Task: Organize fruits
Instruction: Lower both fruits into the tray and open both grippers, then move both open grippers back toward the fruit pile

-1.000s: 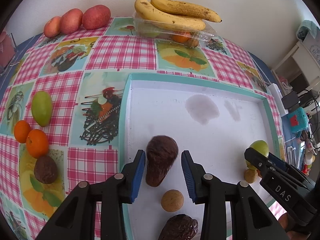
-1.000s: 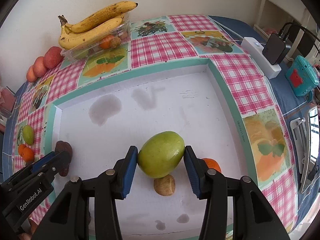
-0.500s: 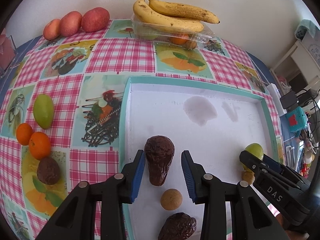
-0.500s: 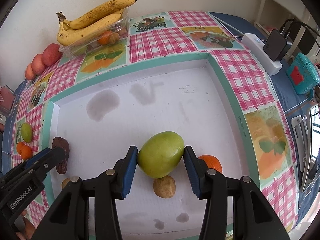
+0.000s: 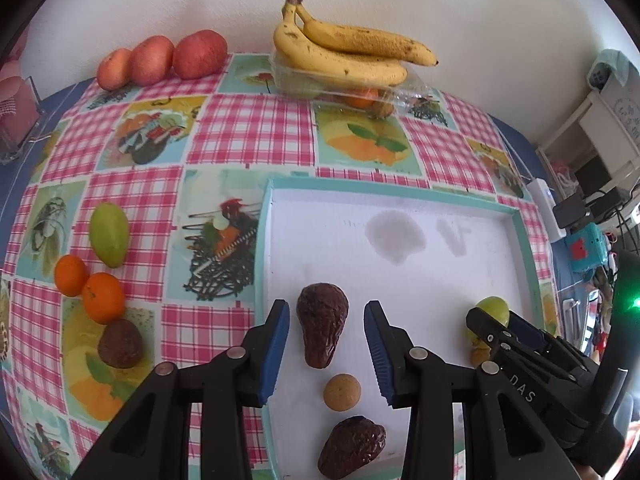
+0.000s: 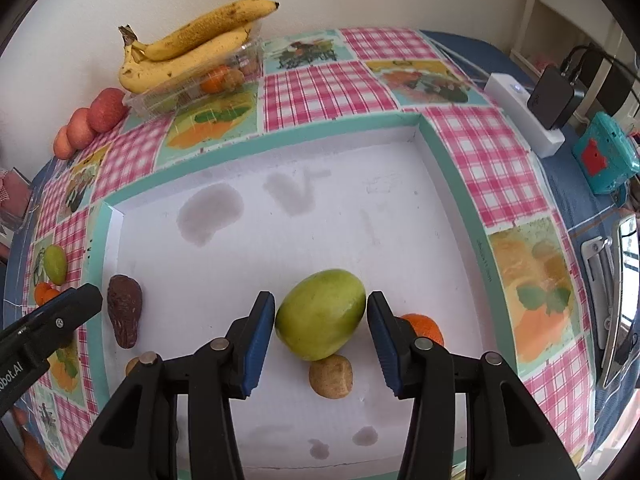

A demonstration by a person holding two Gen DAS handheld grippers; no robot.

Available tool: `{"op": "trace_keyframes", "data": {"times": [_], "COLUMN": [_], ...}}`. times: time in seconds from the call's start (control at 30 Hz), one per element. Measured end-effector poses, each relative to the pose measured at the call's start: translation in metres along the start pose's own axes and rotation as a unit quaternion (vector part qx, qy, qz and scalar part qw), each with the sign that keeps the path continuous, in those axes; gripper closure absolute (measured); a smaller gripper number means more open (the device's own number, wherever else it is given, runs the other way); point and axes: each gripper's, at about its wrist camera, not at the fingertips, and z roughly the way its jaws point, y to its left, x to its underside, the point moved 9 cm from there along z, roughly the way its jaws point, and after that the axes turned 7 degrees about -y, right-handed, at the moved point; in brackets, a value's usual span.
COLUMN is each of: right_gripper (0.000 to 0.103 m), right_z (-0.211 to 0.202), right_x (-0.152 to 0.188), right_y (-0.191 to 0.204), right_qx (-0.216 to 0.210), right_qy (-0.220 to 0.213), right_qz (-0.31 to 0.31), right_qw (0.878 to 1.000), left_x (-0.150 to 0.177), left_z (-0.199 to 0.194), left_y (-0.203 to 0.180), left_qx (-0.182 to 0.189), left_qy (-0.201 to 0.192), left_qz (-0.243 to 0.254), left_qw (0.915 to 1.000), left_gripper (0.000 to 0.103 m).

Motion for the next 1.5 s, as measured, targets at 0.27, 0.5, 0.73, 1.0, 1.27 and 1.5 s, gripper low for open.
{"op": "trace_keyframes", "data": {"times": [0.27,0.5,0.73,1.0,1.27,1.5], "right_gripper": [0.030,0.020,0.020,0.020,0.020,0.020], "right_z": [-0.005,-0.006,-0.008,-0.012,-0.013,-0.027], "right_x": [-0.004,-0.005,-0.005,-0.007,-0.005,-0.008], "right_y": [0.003,0.008,0.010,0.008,0.029,0.057], "right_qx": [0.005,0.004,0.001,-0.007,-0.020,-0.031], "right_qy": [-0.011,-0.019,-0.023,-0.032,-0.029,-0.052], "right_qz": [-0.017,-0.038,-0.040,-0.012,-0.034,-0.074], "right_qw": [1.000,0.999,0.999,0.999,0.999,0.995], "left_x": [-0.006,0.001,0.004,0.003,0.000,-0.007], "left_z": [-0.008,-0.006,-0.006,-0.011,-0.022,-0.043], "left_y": [0.025,0.068,0.082,0.094,0.108,0.142], "left_qx": [-0.036,-0.099,-0.124,-0.130,-0.130,-0.135], "left_qy": [-0.011,-0.001,-0.001,0.006,0.013,-0.007], "left_qz": [-0.029,-0.063,-0.052,-0.051,-0.029,-0.055], "left_qw": [0.9989,0.9931,0.9909,0.9902,0.9910,0.9893], "left_gripper": [0.028,0.015,0.000,0.000,0.000,0.000]}}
